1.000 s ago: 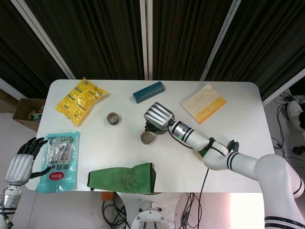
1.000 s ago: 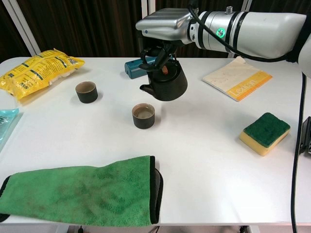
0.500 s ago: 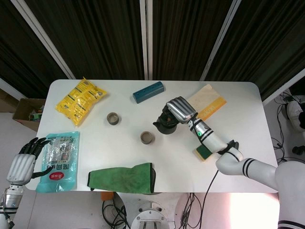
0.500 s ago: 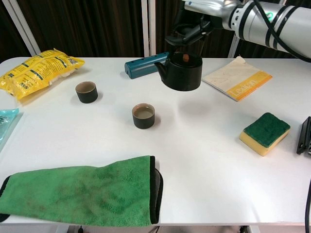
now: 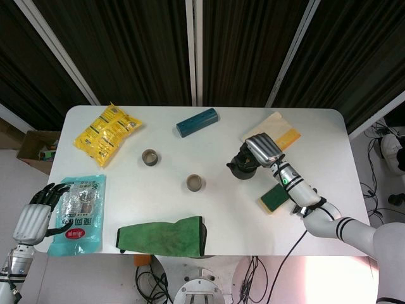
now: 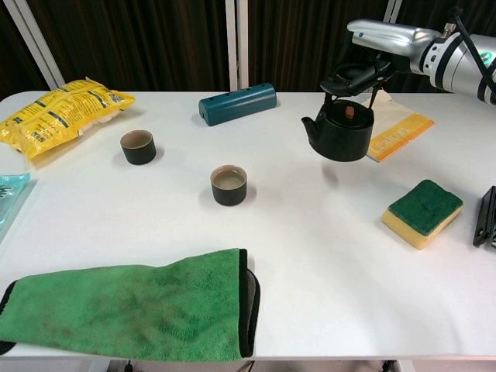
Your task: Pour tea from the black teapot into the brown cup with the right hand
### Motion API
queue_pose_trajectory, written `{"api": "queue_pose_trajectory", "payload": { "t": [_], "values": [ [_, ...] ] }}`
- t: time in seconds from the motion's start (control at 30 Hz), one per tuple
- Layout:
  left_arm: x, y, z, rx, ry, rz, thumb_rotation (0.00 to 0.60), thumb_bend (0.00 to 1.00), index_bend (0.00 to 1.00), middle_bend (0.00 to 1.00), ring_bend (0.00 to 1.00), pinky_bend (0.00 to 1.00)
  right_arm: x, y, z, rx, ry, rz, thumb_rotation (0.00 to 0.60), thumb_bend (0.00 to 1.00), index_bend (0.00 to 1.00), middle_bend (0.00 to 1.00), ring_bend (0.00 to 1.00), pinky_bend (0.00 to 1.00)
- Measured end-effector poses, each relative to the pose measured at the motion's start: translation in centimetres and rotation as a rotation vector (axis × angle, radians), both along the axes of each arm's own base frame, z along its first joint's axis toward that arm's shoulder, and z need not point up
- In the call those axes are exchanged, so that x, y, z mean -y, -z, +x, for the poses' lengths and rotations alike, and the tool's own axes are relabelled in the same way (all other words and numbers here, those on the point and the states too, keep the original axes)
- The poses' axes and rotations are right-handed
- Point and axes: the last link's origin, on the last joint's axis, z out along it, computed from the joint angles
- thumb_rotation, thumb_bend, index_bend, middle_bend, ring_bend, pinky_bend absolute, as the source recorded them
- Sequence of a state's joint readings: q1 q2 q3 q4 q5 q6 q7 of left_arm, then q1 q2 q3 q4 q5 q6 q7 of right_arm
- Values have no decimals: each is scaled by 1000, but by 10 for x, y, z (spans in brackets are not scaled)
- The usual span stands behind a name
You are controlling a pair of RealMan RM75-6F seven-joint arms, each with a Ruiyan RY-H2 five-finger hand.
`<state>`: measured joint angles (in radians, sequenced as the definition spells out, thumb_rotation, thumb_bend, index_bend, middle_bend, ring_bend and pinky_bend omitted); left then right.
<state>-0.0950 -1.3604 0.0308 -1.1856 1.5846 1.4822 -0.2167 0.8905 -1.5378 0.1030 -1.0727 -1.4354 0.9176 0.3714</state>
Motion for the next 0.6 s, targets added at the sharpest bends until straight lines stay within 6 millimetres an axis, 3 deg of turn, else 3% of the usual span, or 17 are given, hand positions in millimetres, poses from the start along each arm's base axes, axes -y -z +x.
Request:
{"api": "queue_pose_trajectory", "payload": {
  "t": [0.6],
  "values": [
    [0,0,-1,4,0,-2,600,87,174,126,94,205,-5,31,-23,-112,-25,23,600,485,1000,1000,948,808]
  ]
}}
